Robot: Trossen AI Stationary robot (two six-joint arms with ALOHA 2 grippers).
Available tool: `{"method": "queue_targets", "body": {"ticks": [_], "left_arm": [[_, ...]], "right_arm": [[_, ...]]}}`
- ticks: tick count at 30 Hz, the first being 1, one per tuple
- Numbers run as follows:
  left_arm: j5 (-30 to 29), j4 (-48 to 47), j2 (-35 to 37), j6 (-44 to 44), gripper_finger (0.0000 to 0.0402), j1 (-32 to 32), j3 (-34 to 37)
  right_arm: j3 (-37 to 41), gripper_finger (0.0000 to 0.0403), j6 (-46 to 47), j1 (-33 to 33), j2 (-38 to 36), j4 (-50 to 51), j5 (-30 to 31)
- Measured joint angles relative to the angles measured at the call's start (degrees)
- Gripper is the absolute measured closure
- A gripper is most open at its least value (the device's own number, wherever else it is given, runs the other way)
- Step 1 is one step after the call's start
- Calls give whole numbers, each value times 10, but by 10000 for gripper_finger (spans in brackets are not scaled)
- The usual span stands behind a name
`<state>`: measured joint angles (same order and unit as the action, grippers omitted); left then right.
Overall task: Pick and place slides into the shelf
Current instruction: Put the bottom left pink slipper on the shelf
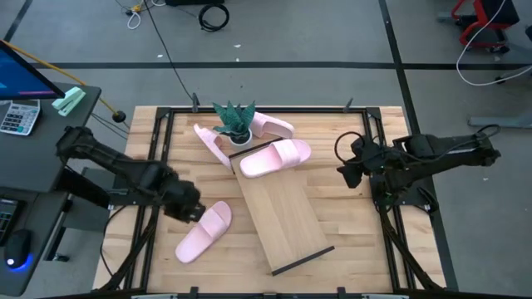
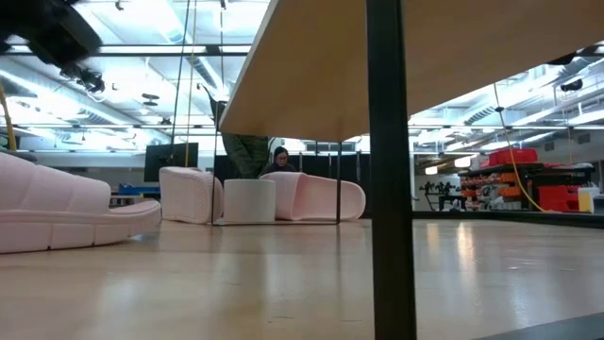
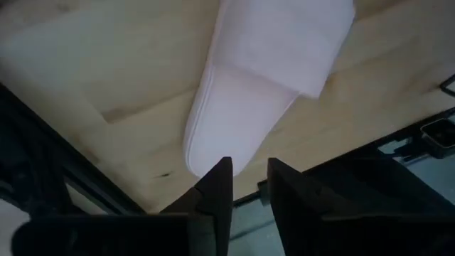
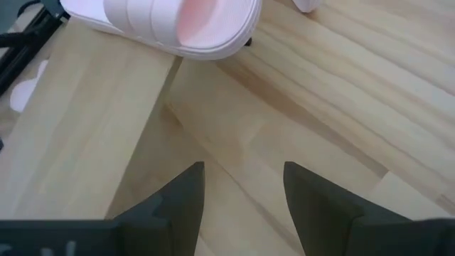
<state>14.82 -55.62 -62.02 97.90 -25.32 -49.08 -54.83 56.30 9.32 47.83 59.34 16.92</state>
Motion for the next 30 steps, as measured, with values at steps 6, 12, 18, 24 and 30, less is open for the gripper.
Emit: {"method": "queue_targets", "body": {"ticks": [6,12,18,24,30], "left_arm": [[-115,6,-19,44,289,-113,0],[-146,6,-72,58,255,-170,0],[-126,58,-117,127,197,-184,0],[-107,117,-158,147,166,-194,0],[-62,105,-187,198,166,-218,0]], "right_arm": [[0,206,0,18,0,1,16],[0,206,0,19,0,1,15],[0,206,6,19,0,0,11],[0,206,11,19,2,-2,10],[0,206,12,19,2,-7,10]]}}
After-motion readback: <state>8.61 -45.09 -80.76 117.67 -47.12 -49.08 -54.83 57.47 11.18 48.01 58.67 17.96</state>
